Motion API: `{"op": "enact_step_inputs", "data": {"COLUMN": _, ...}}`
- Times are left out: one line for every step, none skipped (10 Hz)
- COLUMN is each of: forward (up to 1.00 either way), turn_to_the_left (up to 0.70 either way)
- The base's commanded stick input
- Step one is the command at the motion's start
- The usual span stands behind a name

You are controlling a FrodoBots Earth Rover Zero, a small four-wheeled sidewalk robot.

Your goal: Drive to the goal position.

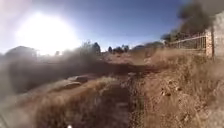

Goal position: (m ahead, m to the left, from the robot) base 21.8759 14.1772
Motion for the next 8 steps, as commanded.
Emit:
{"op": "enact_step_inputs", "data": {"forward": 0.50, "turn_to_the_left": 0.00}}
{"op": "enact_step_inputs", "data": {"forward": 0.50, "turn_to_the_left": -0.50}}
{"op": "enact_step_inputs", "data": {"forward": 0.50, "turn_to_the_left": -0.50}}
{"op": "enact_step_inputs", "data": {"forward": 0.50, "turn_to_the_left": -0.50}}
{"op": "enact_step_inputs", "data": {"forward": 0.50, "turn_to_the_left": -0.50}}
{"op": "enact_step_inputs", "data": {"forward": 0.50, "turn_to_the_left": -0.50}}
{"op": "enact_step_inputs", "data": {"forward": 0.50, "turn_to_the_left": -0.50}}
{"op": "enact_step_inputs", "data": {"forward": 0.50, "turn_to_the_left": -0.50}}
